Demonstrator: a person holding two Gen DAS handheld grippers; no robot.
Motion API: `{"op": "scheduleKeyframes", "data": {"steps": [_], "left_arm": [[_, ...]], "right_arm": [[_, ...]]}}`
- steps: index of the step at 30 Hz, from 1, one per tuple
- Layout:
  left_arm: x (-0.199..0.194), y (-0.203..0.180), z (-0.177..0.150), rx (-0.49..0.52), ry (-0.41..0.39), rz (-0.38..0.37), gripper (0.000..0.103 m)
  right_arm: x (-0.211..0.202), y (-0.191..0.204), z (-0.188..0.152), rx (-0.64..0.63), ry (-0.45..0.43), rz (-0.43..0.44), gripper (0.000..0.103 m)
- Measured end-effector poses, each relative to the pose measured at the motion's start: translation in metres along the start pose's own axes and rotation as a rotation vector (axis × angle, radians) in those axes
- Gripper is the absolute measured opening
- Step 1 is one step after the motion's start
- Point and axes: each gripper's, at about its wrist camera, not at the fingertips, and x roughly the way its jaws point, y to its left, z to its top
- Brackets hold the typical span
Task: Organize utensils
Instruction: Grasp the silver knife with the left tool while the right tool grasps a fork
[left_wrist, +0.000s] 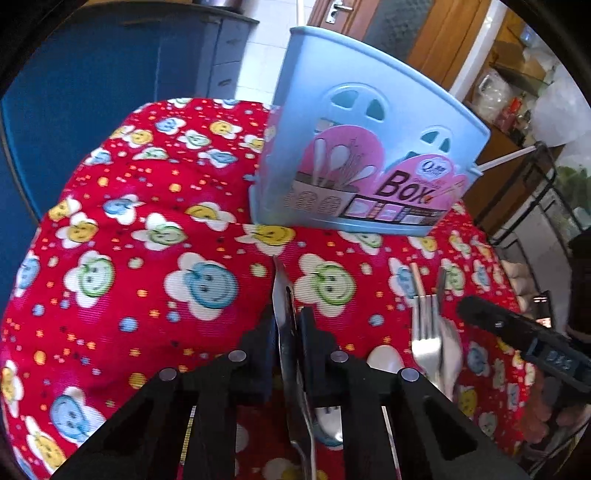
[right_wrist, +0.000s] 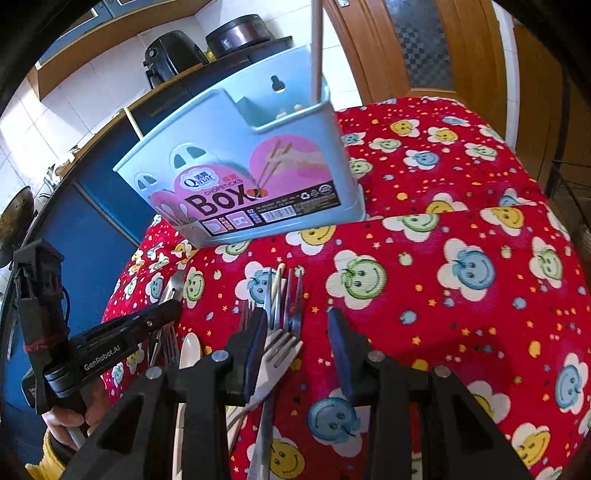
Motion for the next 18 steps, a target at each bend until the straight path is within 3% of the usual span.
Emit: {"op": "scheduleKeyframes", "data": {"steps": [3, 8, 12, 15, 18], "left_arm": [[-0.001, -0.003, 0.0, 0.01, -0.015, -0.011, 0.005], [-0.003, -0.002, 0.0, 0.005, -0.033, -0.014, 0.005], [-0.008, 0.001, 0.001, -0.013, -0.048, -0.027, 0.004], [-0.01, 0.006, 0.002, -0.024, -0.053, -0.043, 0.004], [-0.012, 0.007, 0.004, -0.032, -0.061, -0.049, 0.004]], "right_arm": [[0.009, -0.001, 0.003, -0.001, 0.016, 0.015, 0.037], [0.02, -0.007, 0.011, -0.008, 0.017, 0.054, 0.037], [0.025, -0.014, 0.015, 0.005, 0.029, 0.134, 0.029], [0.03, -0.017, 0.018, 0.011, 0.042, 0.183, 0.029], [0.033, -0.015, 0.02, -0.009, 0.041, 0.188, 0.027]]}}
